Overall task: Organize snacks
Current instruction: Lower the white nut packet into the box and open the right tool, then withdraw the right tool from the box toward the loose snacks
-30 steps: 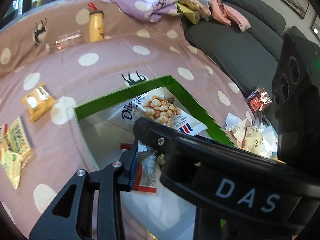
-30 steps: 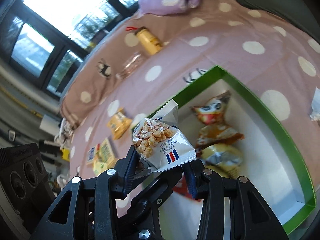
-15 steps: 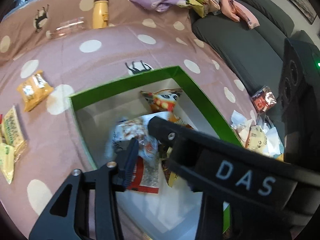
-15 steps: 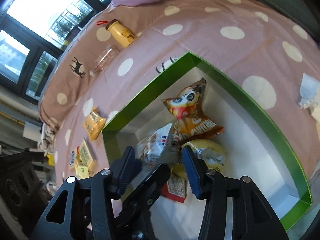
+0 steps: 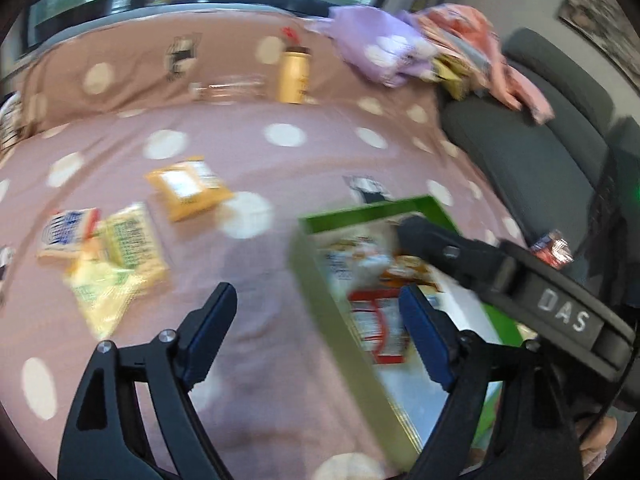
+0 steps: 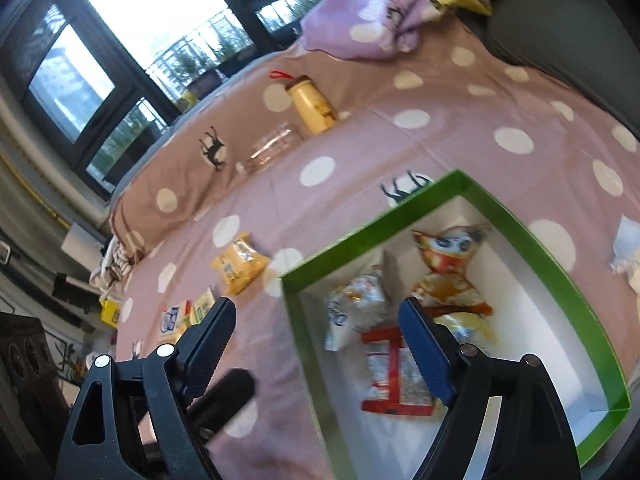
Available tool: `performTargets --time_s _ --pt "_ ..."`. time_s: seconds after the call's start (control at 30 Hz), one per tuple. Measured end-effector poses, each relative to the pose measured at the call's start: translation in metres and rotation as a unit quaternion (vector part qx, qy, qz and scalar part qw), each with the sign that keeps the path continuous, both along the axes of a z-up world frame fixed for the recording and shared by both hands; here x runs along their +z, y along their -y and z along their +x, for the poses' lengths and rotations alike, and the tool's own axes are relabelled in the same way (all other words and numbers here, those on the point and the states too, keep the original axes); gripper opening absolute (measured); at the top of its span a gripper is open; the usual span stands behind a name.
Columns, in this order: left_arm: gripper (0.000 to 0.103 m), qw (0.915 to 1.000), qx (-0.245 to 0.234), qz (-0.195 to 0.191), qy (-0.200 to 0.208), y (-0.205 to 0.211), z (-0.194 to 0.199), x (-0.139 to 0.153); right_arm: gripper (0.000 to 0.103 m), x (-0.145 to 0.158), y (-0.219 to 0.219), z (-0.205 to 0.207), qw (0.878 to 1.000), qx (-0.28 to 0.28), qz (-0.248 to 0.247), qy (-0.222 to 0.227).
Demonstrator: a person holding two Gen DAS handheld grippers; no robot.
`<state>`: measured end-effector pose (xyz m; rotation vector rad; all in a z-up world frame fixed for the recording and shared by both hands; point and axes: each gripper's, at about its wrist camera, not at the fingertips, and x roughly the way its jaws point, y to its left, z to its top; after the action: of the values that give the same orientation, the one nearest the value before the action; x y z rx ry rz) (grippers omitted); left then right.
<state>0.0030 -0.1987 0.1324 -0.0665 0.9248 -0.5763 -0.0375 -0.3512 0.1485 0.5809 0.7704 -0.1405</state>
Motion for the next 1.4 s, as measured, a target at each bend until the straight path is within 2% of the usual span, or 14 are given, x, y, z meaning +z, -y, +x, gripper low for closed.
performTargets --time_s 0.13,0.33,0.4,0.47,0.5,0.6,0.7,0.8,0.87,1.03,1.23,1.4 --pt "0.084 0.9978 0.066 0.011 0.003 -0.044 0.013 0.002 0.085 0.001 -0.027 0.011 0.999 0.036 -0.011 0.008" --pt "0.084 0.9925 0.103 0.063 0.019 -0.092 0.029 -0.008 0.085 -0.004 -0.061 0.024 0.997 0.067 -0.029 0.006" --pt "0.084 0.9904 0.123 0.059 0.022 -0.109 0.033 -0.017 0.085 -0.008 -0.071 0.030 0.996 0.077 -0.035 0.001" --pt "0.084 0.9883 0.140 0.059 0.005 -0.120 0.037 -0.027 0.085 -0.011 -0.078 0.034 0.996 0.076 -0.037 -0.005" --pt "0.084 0.9879 0.137 0.072 -0.004 -0.121 0.040 -0.030 0.085 -0.012 -0.081 0.035 0.996 0.074 -0.038 -0.006" --pt "0.084 0.9897 0.116 0.082 0.019 -0.125 0.037 -0.030 0.085 -0.016 -0.093 0.038 0.996 0.084 -0.042 -0.002" --pt "0.087 0.9880 0.131 0.078 0.027 -0.138 0.036 -0.042 0.085 -0.021 -0.106 0.040 0.994 0.099 -0.046 -0.005" --pt "0.087 0.9874 0.141 0.072 -0.009 -0.150 0.044 -0.064 0.085 -0.027 -0.116 0.044 0.992 0.109 -0.058 -0.013" --pt "0.087 0.9847 0.147 0.087 -0.038 -0.157 0.050 -0.076 0.085 -0.029 -0.121 0.046 0.992 0.111 -0.066 -0.016" --pt "0.087 0.9851 0.158 0.066 -0.018 -0.167 0.048 -0.068 0.085 -0.035 -0.128 0.049 0.991 0.119 -0.058 -0.022" --pt "0.087 0.9829 0.170 0.064 -0.032 -0.182 0.048 -0.073 0.085 -0.048 -0.131 0.053 0.991 0.115 -0.042 -0.046" --pt "0.087 0.9814 0.182 0.052 -0.032 -0.189 0.047 -0.070 0.085 -0.049 -0.137 0.052 0.991 0.116 -0.039 -0.048"
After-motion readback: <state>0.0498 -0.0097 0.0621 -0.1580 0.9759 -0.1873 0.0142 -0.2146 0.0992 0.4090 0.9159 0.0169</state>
